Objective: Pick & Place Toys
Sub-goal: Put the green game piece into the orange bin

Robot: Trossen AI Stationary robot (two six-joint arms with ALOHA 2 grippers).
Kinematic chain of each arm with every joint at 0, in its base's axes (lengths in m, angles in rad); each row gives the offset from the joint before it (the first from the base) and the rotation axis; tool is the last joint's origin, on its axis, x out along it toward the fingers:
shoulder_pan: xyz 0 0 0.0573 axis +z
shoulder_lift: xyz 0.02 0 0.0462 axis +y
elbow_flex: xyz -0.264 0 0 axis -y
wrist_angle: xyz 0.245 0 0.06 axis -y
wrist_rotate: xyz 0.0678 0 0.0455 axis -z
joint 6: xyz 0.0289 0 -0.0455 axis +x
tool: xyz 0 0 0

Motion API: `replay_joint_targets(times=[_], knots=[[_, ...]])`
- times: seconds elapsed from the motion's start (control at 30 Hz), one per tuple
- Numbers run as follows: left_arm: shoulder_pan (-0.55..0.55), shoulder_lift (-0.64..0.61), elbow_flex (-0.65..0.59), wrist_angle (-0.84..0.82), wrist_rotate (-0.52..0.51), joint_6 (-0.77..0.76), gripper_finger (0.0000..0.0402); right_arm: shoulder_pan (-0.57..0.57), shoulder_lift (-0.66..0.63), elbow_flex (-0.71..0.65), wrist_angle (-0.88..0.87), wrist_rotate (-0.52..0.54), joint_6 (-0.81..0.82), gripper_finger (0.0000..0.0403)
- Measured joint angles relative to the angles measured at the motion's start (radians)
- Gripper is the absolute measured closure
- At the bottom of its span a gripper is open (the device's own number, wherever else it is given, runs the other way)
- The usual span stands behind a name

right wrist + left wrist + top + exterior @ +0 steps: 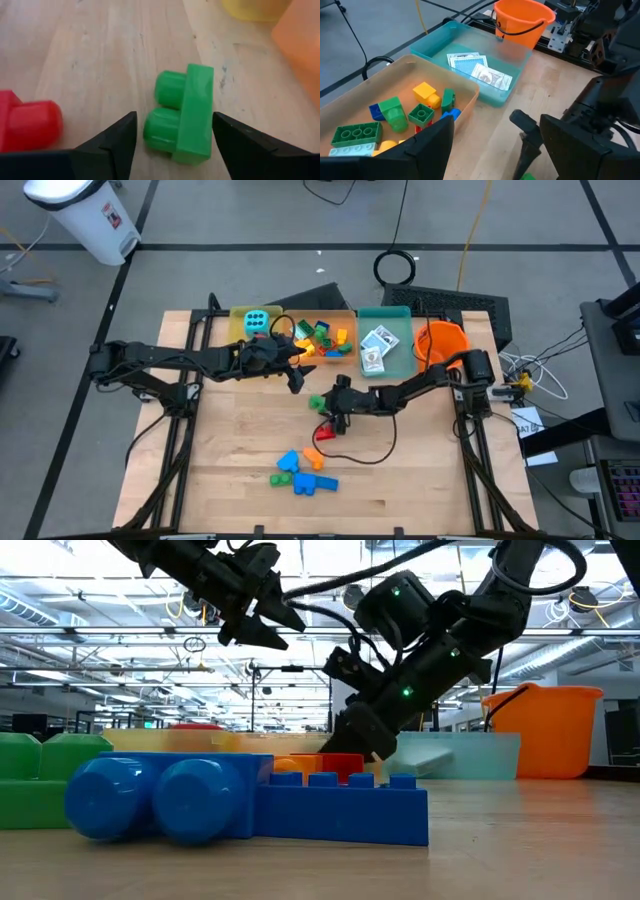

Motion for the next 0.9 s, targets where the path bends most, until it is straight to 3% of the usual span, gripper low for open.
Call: replay_joint_targets(times=[0.33, 0.57, 0.73, 0.9], knots=[[0.0, 0.0, 0.0, 0.0, 0.0, 0.0, 0.0105, -0.005, 0.0, 0.0, -0.023, -0.015, -0.046, 0.0259], [0.0, 0.0, 0.0, -0.005, 0.009, -0.029, 0.0105, -0.002, -0.068, 0.0, -0.132, -0.014, -0.175, 0.0264], [-0.019, 0.047, 0.001, -0.008, 0.009, -0.152, 0.0105, 0.008, -0.19, -0.001, -0.28, 0.121, -0.208, 0.0268], [-0.032, 0.161, 0.001, 0.09, 0.024, -0.215, 0.0105, 0.041, -0.283, -0.001, -0.303, 0.244, -0.223, 0.027]])
